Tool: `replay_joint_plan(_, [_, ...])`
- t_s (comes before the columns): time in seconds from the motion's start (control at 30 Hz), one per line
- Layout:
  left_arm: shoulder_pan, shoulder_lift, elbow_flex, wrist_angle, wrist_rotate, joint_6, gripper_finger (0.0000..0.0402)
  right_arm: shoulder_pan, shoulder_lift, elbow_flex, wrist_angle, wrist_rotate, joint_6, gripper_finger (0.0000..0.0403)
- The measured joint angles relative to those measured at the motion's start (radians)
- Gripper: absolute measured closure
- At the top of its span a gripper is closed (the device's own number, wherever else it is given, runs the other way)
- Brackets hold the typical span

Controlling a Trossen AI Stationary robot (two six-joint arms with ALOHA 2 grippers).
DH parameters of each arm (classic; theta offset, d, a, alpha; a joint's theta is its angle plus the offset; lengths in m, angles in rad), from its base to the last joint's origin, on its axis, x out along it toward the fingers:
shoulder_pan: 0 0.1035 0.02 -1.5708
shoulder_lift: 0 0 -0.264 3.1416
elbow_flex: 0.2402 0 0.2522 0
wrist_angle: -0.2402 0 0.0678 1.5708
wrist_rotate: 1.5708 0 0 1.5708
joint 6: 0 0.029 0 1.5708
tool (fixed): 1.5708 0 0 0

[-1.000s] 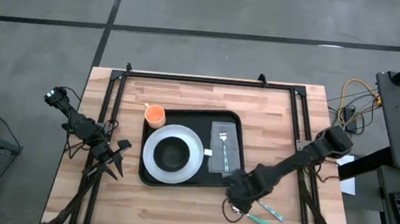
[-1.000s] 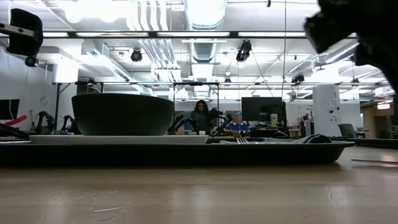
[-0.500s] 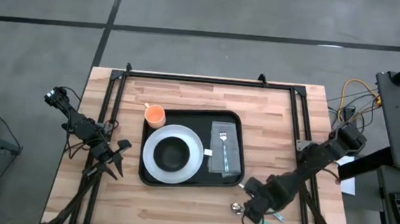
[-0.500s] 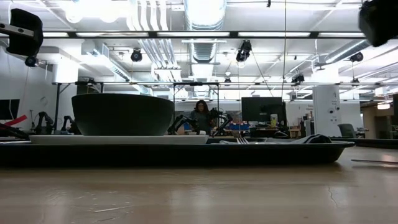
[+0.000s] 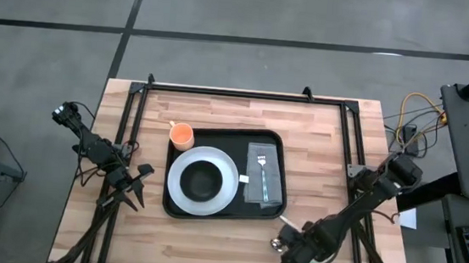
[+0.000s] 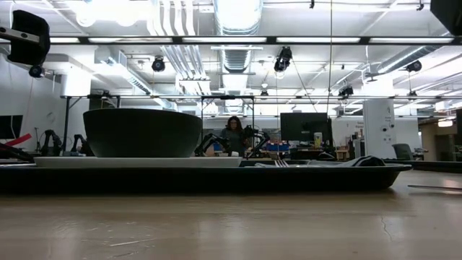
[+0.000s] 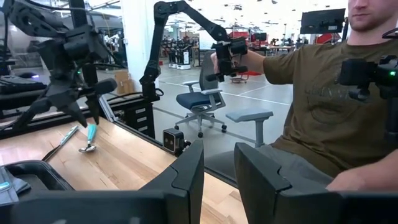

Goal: Set up tray
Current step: Put the green spoon to the left of the blue fork on gray table napkin on the black serving tray

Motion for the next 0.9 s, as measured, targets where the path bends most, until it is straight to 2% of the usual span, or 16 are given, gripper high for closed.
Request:
replay_joint_plan(0.43, [0.0,0.0,0.0,0.0,0.0,0.0,0.0331,0.016,0.048,0.037,-0.015,0.004,-0.06,0.0295])
replay_joint_plan(0.63, [0.0,0.0,0.0,0.0,0.0,0.0,0.0331,0.043,0.047,0.036,-0.087,0.01,-0.028,0.0302])
replay_joint_plan(0.9, [0.0,0.0,0.0,0.0,0.0,0.0,0.0331,0.061,0.047,0.007,-0.086,0.043,0.028,0.0296])
